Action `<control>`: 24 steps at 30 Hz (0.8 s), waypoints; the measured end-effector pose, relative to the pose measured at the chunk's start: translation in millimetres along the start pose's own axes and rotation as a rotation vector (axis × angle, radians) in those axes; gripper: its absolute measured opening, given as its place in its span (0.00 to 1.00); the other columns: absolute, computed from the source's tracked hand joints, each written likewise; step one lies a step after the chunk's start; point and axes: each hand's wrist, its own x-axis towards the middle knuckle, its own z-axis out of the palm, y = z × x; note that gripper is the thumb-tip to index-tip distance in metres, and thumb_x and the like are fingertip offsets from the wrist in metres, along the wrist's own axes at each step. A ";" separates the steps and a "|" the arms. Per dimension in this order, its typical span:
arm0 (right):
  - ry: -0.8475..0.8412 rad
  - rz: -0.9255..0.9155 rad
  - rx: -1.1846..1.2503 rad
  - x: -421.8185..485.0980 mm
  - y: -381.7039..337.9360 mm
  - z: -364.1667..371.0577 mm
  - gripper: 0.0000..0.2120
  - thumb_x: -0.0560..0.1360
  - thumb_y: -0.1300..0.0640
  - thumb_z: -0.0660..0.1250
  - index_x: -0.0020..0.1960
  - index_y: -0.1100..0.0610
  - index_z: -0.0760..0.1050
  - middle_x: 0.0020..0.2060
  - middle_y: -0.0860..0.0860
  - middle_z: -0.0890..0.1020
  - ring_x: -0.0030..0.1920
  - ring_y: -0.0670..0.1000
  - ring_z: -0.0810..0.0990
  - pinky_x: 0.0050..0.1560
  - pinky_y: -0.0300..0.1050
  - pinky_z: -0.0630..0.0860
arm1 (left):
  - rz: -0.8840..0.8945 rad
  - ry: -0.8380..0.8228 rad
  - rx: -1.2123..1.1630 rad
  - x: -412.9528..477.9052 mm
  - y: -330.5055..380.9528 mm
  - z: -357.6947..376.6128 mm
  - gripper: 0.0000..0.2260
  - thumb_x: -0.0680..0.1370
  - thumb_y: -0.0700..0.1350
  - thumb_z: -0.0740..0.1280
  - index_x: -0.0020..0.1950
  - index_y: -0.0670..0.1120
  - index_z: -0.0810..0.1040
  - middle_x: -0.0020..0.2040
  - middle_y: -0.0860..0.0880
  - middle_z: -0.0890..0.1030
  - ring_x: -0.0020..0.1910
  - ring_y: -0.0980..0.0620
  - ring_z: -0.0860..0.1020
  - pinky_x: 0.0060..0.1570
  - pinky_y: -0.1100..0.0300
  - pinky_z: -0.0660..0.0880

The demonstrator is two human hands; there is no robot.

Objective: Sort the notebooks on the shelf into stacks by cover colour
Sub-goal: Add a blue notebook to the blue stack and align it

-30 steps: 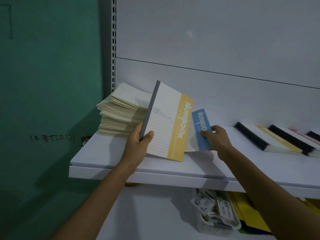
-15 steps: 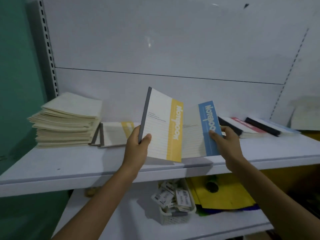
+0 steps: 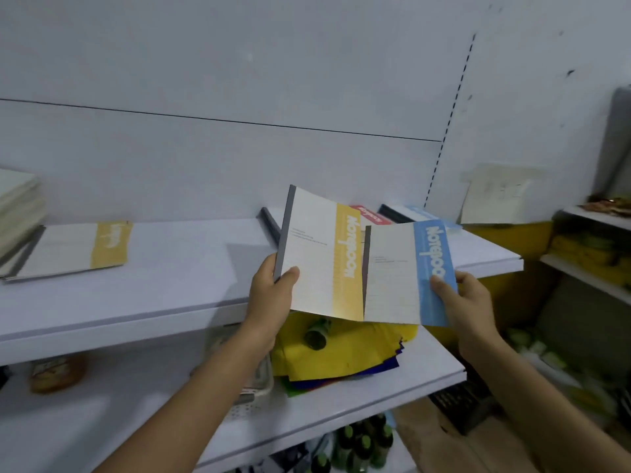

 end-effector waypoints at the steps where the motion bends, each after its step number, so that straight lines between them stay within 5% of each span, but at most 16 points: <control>1: 0.018 0.014 0.014 5.9 3.8 -5.5 0.11 0.77 0.55 0.66 0.56 0.59 0.71 0.46 0.52 0.78 0.41 0.47 0.77 0.35 0.41 0.73 | -0.008 0.001 0.007 2.0 -0.8 6.9 0.10 0.81 0.41 0.59 0.60 0.54 0.71 0.54 0.53 0.78 0.52 0.56 0.76 0.50 0.55 0.78; 4: 0.046 0.074 0.077 24.4 11.9 -8.5 0.11 0.77 0.54 0.67 0.56 0.57 0.71 0.48 0.54 0.79 0.44 0.50 0.79 0.39 0.43 0.75 | -0.009 -0.003 0.048 18.6 1.4 19.3 0.10 0.81 0.40 0.58 0.59 0.53 0.71 0.50 0.57 0.78 0.49 0.58 0.76 0.42 0.63 0.76; 8: 0.132 0.116 0.175 54.2 12.3 10.0 0.13 0.77 0.53 0.67 0.58 0.56 0.70 0.45 0.52 0.78 0.44 0.50 0.79 0.41 0.46 0.77 | -0.021 0.038 0.074 60.1 6.9 24.0 0.11 0.81 0.39 0.58 0.60 0.50 0.72 0.53 0.53 0.78 0.52 0.53 0.76 0.43 0.63 0.75; 13: 0.097 0.112 0.210 99.8 7.7 47.6 0.12 0.77 0.52 0.67 0.58 0.53 0.70 0.43 0.49 0.77 0.47 0.50 0.78 0.48 0.49 0.78 | -0.039 0.077 0.103 132.8 -5.2 22.6 0.15 0.78 0.37 0.57 0.64 0.48 0.71 0.56 0.50 0.79 0.53 0.49 0.78 0.54 0.49 0.78; 19: -0.031 0.105 0.179 149.5 4.8 95.1 0.11 0.76 0.53 0.68 0.56 0.53 0.72 0.45 0.49 0.79 0.48 0.52 0.79 0.56 0.56 0.77 | -0.074 0.078 0.209 217.4 -23.6 36.4 0.19 0.77 0.37 0.59 0.68 0.44 0.65 0.63 0.47 0.74 0.57 0.48 0.74 0.43 0.60 0.71; 21: -0.046 0.104 0.197 164.9 2.5 106.0 0.13 0.75 0.53 0.69 0.58 0.55 0.73 0.49 0.51 0.80 0.51 0.52 0.79 0.58 0.56 0.76 | -0.046 0.088 0.298 231.7 -31.0 38.6 0.26 0.77 0.36 0.61 0.73 0.46 0.58 0.66 0.47 0.69 0.62 0.47 0.71 0.48 0.60 0.70; 24: -0.050 0.103 0.219 182.6 1.1 120.7 0.15 0.75 0.52 0.69 0.60 0.55 0.73 0.51 0.51 0.80 0.52 0.52 0.80 0.59 0.55 0.76 | 0.085 0.065 0.549 234.7 -40.4 37.8 0.36 0.75 0.33 0.63 0.77 0.49 0.49 0.74 0.48 0.59 0.74 0.46 0.58 0.68 0.55 0.62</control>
